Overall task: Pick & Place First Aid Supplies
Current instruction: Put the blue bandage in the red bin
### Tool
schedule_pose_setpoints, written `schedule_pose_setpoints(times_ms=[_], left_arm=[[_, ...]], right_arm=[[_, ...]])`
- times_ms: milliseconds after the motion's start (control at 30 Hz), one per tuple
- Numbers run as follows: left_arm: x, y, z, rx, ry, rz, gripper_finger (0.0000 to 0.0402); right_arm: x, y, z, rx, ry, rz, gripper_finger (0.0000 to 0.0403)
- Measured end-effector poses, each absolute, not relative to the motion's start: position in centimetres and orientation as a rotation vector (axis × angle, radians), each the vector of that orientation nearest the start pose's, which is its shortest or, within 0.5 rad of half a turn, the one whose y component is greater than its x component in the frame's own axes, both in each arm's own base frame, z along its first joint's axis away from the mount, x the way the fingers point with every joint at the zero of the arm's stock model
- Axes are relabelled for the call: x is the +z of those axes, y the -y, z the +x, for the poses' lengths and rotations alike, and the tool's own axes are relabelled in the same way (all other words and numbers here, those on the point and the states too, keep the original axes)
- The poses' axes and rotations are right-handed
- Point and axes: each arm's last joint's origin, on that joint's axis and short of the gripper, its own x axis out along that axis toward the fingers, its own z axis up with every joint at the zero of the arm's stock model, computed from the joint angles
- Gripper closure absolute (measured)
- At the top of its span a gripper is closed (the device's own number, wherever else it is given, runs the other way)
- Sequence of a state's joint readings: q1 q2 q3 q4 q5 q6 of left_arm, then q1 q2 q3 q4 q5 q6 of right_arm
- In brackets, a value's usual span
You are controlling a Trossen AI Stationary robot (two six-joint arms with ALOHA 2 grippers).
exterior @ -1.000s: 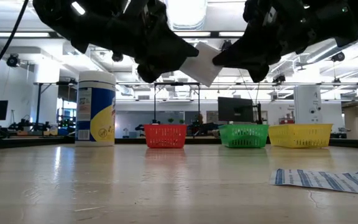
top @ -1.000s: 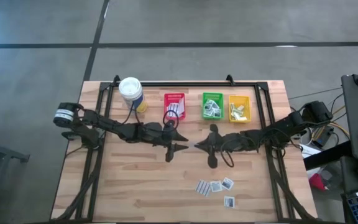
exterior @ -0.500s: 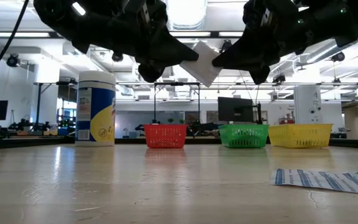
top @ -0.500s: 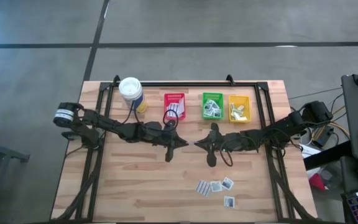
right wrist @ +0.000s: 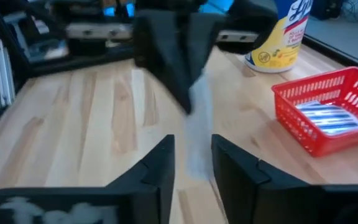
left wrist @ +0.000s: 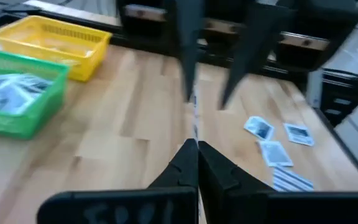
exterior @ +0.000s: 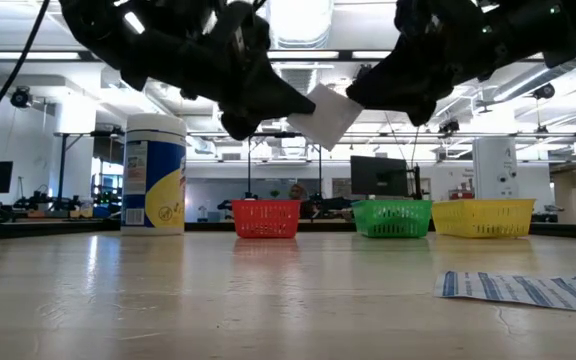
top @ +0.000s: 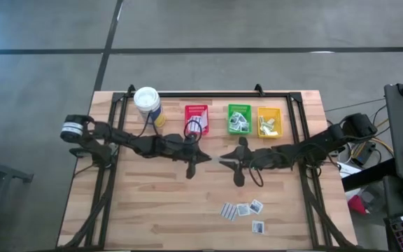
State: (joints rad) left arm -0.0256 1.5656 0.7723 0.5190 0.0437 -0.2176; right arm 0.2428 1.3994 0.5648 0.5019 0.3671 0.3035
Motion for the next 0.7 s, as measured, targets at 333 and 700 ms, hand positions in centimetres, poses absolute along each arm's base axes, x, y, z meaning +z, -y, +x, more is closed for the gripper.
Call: schedule_pose_setpoints(times_ms=[333, 700], left_arm=[[21.3, -4.4, 31.8, 0.234, -0.271, -0.307, 0.0401], [19.8, -8.9, 30.0, 0.641, -0.286, -0.471, 0.0401]], right_arm=[[20.4, -5.0, 24.3, -0.191, -0.416, 0.183, 0.027], [19.5, -4.9, 23.8, -0.22, -0.497, 0.217, 0.0283]])
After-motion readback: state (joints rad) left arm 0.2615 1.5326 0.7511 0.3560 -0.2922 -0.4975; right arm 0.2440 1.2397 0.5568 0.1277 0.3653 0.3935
